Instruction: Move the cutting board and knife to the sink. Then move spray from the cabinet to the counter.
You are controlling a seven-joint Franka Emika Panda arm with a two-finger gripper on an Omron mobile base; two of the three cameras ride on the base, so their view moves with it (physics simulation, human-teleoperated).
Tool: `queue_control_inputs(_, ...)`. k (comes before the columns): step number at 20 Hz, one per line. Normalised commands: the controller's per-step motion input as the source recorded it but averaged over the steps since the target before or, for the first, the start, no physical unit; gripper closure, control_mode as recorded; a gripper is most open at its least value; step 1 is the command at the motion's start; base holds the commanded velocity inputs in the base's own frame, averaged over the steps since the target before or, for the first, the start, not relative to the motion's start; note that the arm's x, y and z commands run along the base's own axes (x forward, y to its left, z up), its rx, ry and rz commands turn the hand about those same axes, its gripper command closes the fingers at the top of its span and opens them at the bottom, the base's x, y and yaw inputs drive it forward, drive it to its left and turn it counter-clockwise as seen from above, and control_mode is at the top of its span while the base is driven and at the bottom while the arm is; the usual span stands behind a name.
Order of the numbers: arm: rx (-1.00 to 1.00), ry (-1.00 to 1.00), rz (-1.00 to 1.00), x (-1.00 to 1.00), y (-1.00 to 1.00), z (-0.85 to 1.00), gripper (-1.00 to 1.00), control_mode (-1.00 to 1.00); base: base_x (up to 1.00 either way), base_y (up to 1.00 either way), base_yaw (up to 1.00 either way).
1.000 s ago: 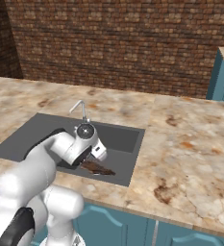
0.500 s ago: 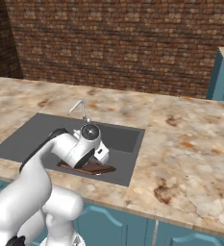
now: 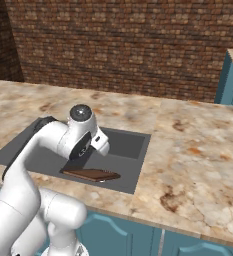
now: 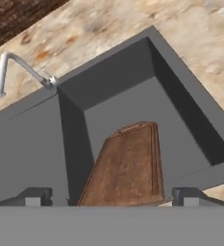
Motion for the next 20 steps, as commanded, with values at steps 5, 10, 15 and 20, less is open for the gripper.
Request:
queue_control_inputs(5, -0.04, 0.17, 0.00, -0.96, 0.00, 0.20, -1.00, -1.00, 0.00, 0.00, 0.00)
queue_control_inputs(10, -0.10, 0.00, 0.00, -1.00, 0.23, 0.33, -1.00, -1.00, 0.00, 0.00, 0.00)
queue_control_inputs(15, -0.07, -0.04, 0.05, -0.71, 0.32, 0.34, -1.00, -1.00, 0.00, 0.00, 0.00)
queue_control_inputs(20, 0.00, 0.00, 0.00, 0.00, 0.00, 0.00, -1.00, -1.00, 0.00, 0.00, 0.00)
